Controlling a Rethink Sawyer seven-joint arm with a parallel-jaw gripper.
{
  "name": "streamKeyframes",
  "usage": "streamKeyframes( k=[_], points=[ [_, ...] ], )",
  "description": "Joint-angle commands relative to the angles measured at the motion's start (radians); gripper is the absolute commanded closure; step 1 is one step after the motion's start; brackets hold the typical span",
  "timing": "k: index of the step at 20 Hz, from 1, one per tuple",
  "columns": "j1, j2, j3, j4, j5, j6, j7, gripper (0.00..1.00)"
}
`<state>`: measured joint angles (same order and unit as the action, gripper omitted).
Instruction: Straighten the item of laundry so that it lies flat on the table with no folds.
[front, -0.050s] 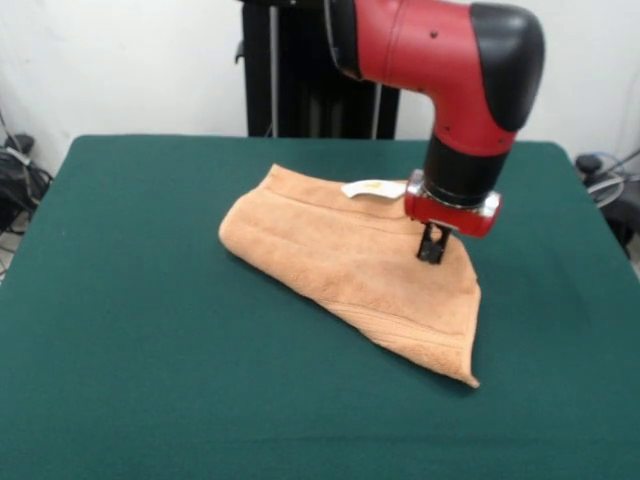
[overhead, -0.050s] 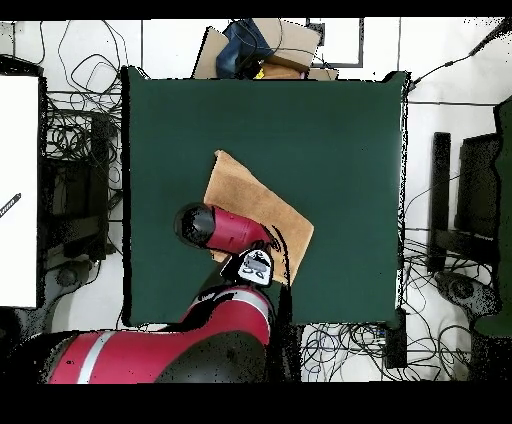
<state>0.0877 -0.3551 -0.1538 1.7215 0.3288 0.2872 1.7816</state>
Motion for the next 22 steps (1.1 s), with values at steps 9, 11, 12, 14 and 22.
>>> streamKeyframes(
  k=[9, 11, 12, 14, 22],
  points=[
    [0.008, 0.045, 0.218, 0.104, 0.091, -0.111, 0.238, 1.00],
    [-0.021, 0.065, 0.231, 0.096, 0.069, -0.145, 0.209, 1.00],
    [-0.043, 0.080, 0.243, 0.092, 0.054, -0.166, 0.193, 1.00],
    [-0.067, 0.107, 0.246, 0.075, 0.035, -0.200, 0.178, 1.00],
    [-0.136, 0.233, 0.256, -0.029, -0.057, -0.271, 0.100, 1.00]
  ],
)
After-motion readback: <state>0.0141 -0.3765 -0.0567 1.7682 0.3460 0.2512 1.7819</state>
